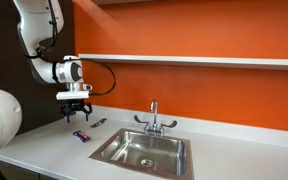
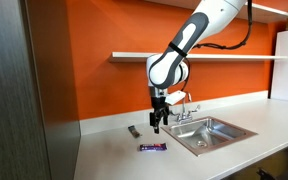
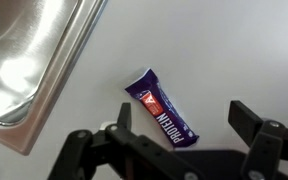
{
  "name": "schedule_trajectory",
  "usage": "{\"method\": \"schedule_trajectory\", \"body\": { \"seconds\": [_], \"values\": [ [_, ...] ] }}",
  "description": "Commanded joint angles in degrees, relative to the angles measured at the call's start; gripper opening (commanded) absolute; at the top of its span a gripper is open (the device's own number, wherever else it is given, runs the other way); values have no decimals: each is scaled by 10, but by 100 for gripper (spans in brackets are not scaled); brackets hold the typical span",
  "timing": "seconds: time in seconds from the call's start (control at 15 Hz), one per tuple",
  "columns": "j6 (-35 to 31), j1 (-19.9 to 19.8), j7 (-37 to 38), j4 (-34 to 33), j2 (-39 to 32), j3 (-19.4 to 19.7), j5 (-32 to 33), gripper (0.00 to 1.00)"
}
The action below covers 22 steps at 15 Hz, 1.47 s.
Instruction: Put the purple chocolate bar inside the sink
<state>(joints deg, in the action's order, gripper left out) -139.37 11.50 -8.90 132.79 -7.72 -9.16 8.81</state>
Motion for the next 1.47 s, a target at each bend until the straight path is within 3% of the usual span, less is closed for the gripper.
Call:
{"method": "schedule_trajectory", "body": {
  "seconds": [0.0,0.73,1.4],
  "values": [
    [0,-1,0,-43,-49,-5,9,100],
    [-7,-4,2,-118,-155,6,7,100],
    [-4,-3,1,-111,-156,5,4,100]
  ]
}}
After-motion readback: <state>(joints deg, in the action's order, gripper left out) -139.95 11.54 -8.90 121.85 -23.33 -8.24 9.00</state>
